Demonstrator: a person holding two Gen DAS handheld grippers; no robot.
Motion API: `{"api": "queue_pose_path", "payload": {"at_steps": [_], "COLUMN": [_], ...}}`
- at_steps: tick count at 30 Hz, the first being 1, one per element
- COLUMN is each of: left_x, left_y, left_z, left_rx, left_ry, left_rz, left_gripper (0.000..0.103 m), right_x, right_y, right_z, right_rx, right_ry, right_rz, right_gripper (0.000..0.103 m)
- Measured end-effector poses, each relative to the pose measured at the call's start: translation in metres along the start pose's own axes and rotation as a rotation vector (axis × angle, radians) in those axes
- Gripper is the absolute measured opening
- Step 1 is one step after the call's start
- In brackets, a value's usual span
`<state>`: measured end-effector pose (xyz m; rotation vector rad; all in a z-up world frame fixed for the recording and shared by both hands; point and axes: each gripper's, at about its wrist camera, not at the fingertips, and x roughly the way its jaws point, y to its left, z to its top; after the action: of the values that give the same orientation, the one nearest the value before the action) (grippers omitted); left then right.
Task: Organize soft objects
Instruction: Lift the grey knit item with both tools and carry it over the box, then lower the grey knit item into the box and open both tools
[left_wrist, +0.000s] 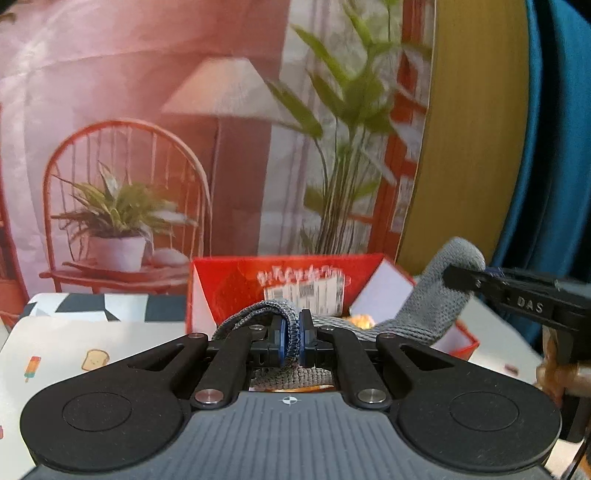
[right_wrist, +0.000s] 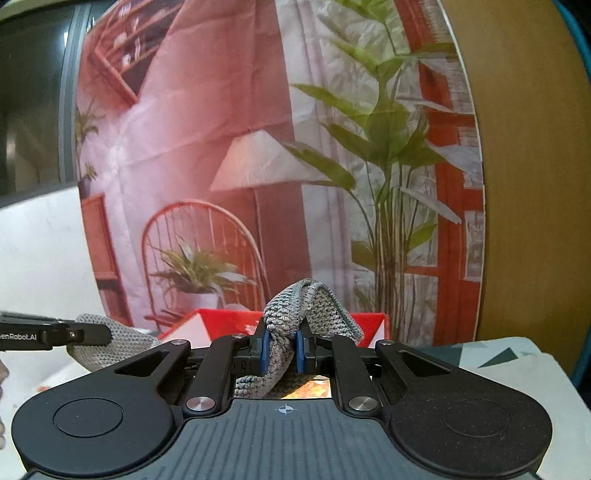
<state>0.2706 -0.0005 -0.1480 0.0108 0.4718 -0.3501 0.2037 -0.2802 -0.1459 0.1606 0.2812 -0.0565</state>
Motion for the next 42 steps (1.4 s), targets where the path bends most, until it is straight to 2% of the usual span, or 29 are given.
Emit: {"api": "queue_pose_path", "payload": {"at_steps": [7, 12, 25, 28, 29, 31, 32, 33, 34, 35, 37, 39, 42], "left_x": [0.037, 0.052, 0.062, 0.059, 0.058, 0.053, 0.050, 0.046, 0.042, 0.038, 0.030, 0.020, 0.004], "left_y": [-0.001, -0.002, -0.004, -0.003, -0.003, -0.005, -0.006, -0.007, -0.008, -0.010, -0.012, -0.014, -0.018], "left_z": [-0.010, -0.011, -0.010, -0.009, -0.008, -0.008, -0.007, -0.007, -0.006, -0.005, -0.004, -0.005, -0.008], "left_rx": [0.013, 0.024, 0.034, 0.036, 0.039, 0.046, 0.052, 0.058, 0.064, 0.070, 0.079, 0.084, 0.088], "left_ry": [0.150, 0.199, 0.216, 0.204, 0.202, 0.189, 0.177, 0.160, 0.145, 0.135, 0.117, 0.092, 0.075], "left_rz": [0.000, -0.014, -0.005, -0.003, -0.002, 0.000, -0.001, -0.002, 0.001, 0.005, 0.006, 0.002, -0.009], "left_gripper": [0.007, 0.008, 0.008, 0.010, 0.015, 0.035, 0.052, 0.061, 0.063, 0.067, 0.077, 0.088, 0.092], "right_x": [0.040, 0.054, 0.059, 0.056, 0.055, 0.050, 0.048, 0.045, 0.042, 0.039, 0.031, 0.023, 0.008], "right_y": [0.001, 0.004, 0.002, -0.001, -0.002, -0.002, -0.002, -0.002, -0.002, -0.001, 0.000, 0.002, 0.006], "right_z": [-0.019, -0.031, -0.040, -0.040, -0.040, -0.039, -0.038, -0.037, -0.035, -0.034, -0.031, -0.029, -0.029], "right_rx": [-0.027, -0.014, 0.017, 0.023, 0.021, 0.011, 0.008, 0.004, -0.002, -0.011, -0.021, -0.025, -0.019], "right_ry": [0.179, 0.259, 0.308, 0.305, 0.300, 0.281, 0.270, 0.258, 0.247, 0.232, 0.194, 0.171, 0.148], "right_rz": [-0.025, -0.015, -0.024, -0.037, -0.045, -0.061, -0.066, -0.073, -0.086, -0.104, -0.116, -0.117, -0.099], "right_gripper": [0.012, 0.012, 0.012, 0.017, 0.021, 0.025, 0.027, 0.029, 0.037, 0.050, 0.065, 0.069, 0.083]}}
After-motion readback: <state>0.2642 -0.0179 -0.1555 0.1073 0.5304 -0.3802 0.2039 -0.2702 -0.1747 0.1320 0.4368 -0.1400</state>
